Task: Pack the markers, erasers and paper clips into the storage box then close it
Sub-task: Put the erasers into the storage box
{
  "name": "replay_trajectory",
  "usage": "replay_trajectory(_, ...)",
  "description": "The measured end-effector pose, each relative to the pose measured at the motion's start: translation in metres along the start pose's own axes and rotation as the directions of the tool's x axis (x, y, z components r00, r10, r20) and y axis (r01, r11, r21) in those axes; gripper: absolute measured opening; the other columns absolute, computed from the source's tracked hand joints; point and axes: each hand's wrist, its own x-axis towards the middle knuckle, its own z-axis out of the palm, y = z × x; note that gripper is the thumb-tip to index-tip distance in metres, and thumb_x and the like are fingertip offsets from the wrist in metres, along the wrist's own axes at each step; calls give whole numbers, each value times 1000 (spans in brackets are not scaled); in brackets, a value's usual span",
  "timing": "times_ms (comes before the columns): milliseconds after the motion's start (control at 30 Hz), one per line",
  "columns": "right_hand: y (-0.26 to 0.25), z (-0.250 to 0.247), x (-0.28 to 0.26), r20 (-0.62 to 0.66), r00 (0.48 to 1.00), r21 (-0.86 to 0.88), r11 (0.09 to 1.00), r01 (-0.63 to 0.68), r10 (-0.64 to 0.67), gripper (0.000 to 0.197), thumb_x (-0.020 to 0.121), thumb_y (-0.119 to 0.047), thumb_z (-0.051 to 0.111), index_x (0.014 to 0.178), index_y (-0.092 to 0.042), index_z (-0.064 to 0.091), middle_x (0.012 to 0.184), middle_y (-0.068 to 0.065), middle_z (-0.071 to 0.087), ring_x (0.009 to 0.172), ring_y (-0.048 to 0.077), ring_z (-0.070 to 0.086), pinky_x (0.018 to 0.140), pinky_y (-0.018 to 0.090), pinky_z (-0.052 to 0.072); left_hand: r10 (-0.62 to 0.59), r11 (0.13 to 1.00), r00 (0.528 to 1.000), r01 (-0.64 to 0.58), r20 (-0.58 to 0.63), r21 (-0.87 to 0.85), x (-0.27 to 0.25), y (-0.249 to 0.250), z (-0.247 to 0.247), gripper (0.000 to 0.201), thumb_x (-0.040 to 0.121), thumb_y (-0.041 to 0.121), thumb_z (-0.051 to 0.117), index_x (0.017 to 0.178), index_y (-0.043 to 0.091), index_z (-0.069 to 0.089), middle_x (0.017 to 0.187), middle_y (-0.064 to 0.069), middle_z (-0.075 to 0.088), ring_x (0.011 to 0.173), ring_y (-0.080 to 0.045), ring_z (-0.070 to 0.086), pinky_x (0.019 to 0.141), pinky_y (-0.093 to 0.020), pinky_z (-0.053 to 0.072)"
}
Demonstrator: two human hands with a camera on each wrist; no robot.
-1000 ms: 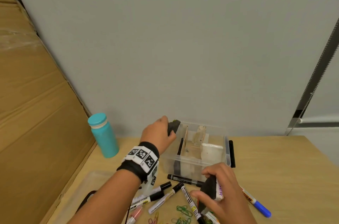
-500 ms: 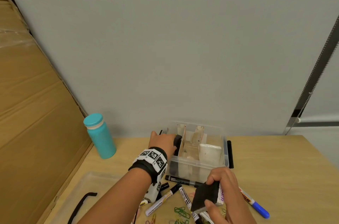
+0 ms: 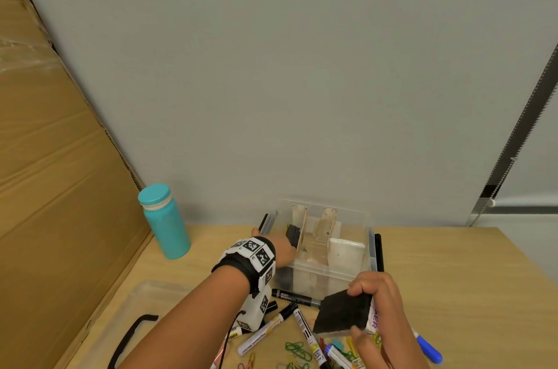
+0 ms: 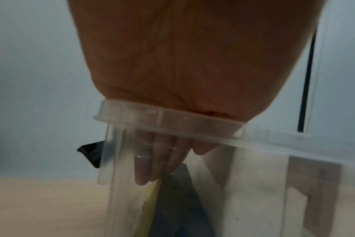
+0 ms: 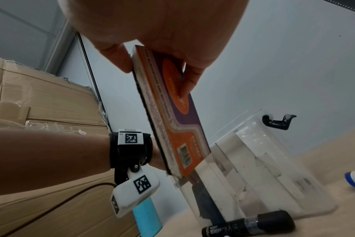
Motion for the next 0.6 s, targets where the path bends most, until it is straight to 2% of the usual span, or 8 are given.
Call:
replay_trajectory(67, -9, -1, -5, -10, 990, -127, 982, 138, -141, 46, 53, -35, 54, 96, -51, 53, 103, -34, 51, 99, -8, 50, 84, 12, 41, -8, 1000, 1000, 8, 6, -1, -3, 1, -1, 45, 99, 27, 21, 110, 5, 60, 85, -9, 55, 107, -27, 53, 108, -55, 17)
replay_trajectory(100, -9, -2, -6, 5, 980, -169, 966, 198, -200, 49, 55, -34, 53, 101, -49, 47, 105, -32, 46, 102, -6, 48, 85, 9, 38, -16, 1000, 1000, 16, 9, -4, -2, 1, -1, 46, 99, 27, 21, 113, 5, 59, 93, -11, 57, 110, -28, 53, 108, -55, 17)
replay_trajectory(167, -14, -2, -9, -7, 974, -151, 963, 222, -226, 52, 59, -33, 54, 107, -50, 42, 107, -29, 44, 106, -2, 48, 86, 11, 38, -26, 1000, 999, 26, 35, 3, 2, -1, 0, 42, 99, 24, 24, 115, 4, 57, 104, -13, 56, 117, -29, 48, 107, -59, 19)
replay_trajectory(267, -17, -4, -10, -17, 968, -109, 962, 249, -252, 52, 64, -32, 59, 111, -47, 44, 114, -25, 48, 113, 5, 50, 90, 20, 42, -40, 999, 998, 40, 38, 7, 3, -1, 2, 34, 98, 16, 30, 117, 4, 55, 122, -14, 55, 124, -30, 41, 102, -65, 23)
replay_trajectory(333, -22, -6, -10, -27, 970, -80, 967, 241, -244, 49, 68, -32, 61, 112, -44, 46, 119, -21, 50, 117, 7, 50, 89, 20, 45, -26, 999, 1000, 26, 8, 19, 3, -2, 4, 35, 97, 15, 30, 114, 4, 59, 113, -12, 58, 119, -30, 47, 104, -64, 21)
replay_trajectory(400, -27, -9, -8, -28, 972, -39, 972, 234, -235, 45, 73, -30, 63, 113, -43, 47, 124, -19, 50, 121, 7, 49, 87, 13, 47, 14, 1000, 1000, -14, -25, 20, -1, -5, 3, 35, 96, 17, 30, 110, 6, 61, 104, -11, 58, 116, -29, 50, 108, -61, 18)
replay_trajectory(467, -32, -10, -3, -17, 974, -31, 974, 223, -224, 44, 77, -21, 66, 112, -42, 49, 128, -19, 47, 124, 5, 46, 86, 7, 46, 21, 1000, 999, -21, -31, 17, -6, -9, 2, 33, 96, 17, 30, 103, 7, 61, 96, -8, 55, 114, -29, 51, 108, -64, 14)
replay_trajectory(600, -39, -3, 20, -2, 977, -62, 975, 213, -214, 50, 83, -6, 69, 113, -40, 49, 135, -19, 41, 129, 1, 41, 97, 12, 44, 80, 997, 993, -78, -83, 25, -16, -13, 3, 46, 99, 23, 21, 101, 3, 62, 99, -11, 61, 109, -27, 54, 110, -65, 4)
